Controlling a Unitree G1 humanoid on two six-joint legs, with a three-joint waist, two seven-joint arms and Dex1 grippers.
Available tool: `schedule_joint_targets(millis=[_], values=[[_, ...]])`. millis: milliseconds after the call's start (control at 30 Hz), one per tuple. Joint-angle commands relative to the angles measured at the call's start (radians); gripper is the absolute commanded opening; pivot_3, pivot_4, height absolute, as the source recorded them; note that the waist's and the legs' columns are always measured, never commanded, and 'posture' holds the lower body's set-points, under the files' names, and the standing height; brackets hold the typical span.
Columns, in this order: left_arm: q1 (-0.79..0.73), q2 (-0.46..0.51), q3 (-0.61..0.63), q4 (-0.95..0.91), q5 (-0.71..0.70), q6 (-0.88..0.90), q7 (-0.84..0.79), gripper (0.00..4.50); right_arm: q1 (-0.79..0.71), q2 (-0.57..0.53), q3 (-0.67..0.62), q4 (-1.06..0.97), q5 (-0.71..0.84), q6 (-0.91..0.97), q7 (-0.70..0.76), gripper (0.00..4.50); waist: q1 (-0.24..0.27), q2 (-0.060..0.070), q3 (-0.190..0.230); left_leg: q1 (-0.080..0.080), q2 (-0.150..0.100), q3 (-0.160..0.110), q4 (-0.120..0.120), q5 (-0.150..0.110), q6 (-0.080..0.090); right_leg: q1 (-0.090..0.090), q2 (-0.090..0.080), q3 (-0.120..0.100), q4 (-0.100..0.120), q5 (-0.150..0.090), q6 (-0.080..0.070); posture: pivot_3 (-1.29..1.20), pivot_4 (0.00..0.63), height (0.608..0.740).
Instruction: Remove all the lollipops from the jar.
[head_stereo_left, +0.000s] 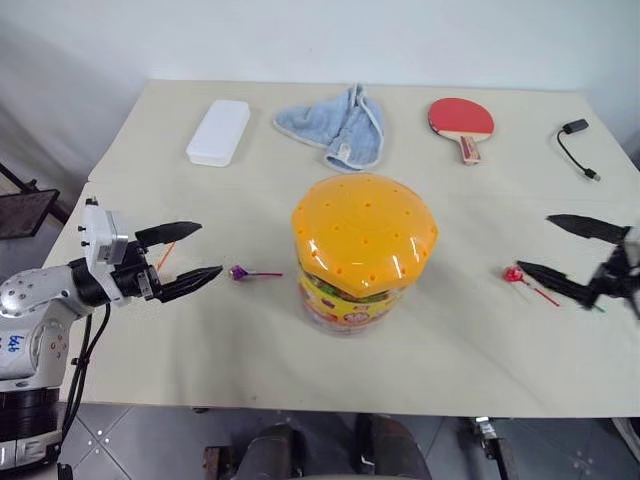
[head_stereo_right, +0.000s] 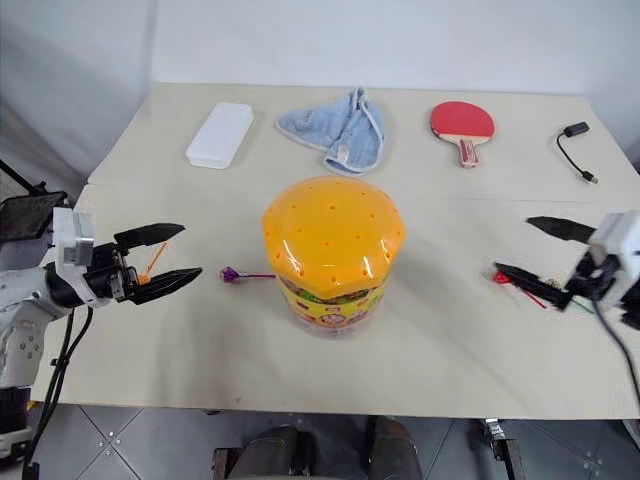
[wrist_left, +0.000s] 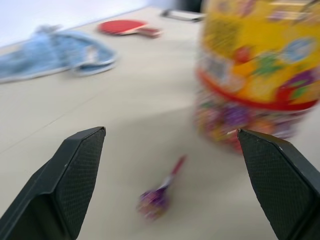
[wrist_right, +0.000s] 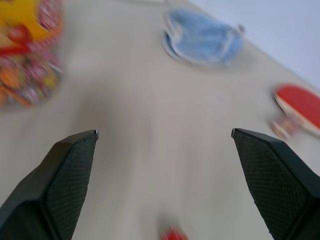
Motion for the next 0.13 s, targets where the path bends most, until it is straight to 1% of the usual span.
schedule_joint_targets(millis=[33,133], values=[[0.056,-0.034,0.039,-0.076,0.055,-0.069,0.089,4.50,0.032,0.064,0.052,-0.135,-0.037,-0.074,-0.040,4.47,0.004,0.000,0.000,0.000,0.000,0.000,0.000,0.000,0.000,0.000,0.000,0.000,0.000,0.000,0.000,0.00,0.150,0.740],[0.111,-0.037,0.041,-0.120,0.081,-0.080,0.116,4.50,0.046,0.108,0.091,-0.127,-0.092,-0.165,-0.039,4.47,0.008,0.000,0.000,0.000,-0.001,0.001,0.000,0.000,0.000,0.000,0.001,0.000,0.000,0.000,0.000,0.00,0.150,0.740]])
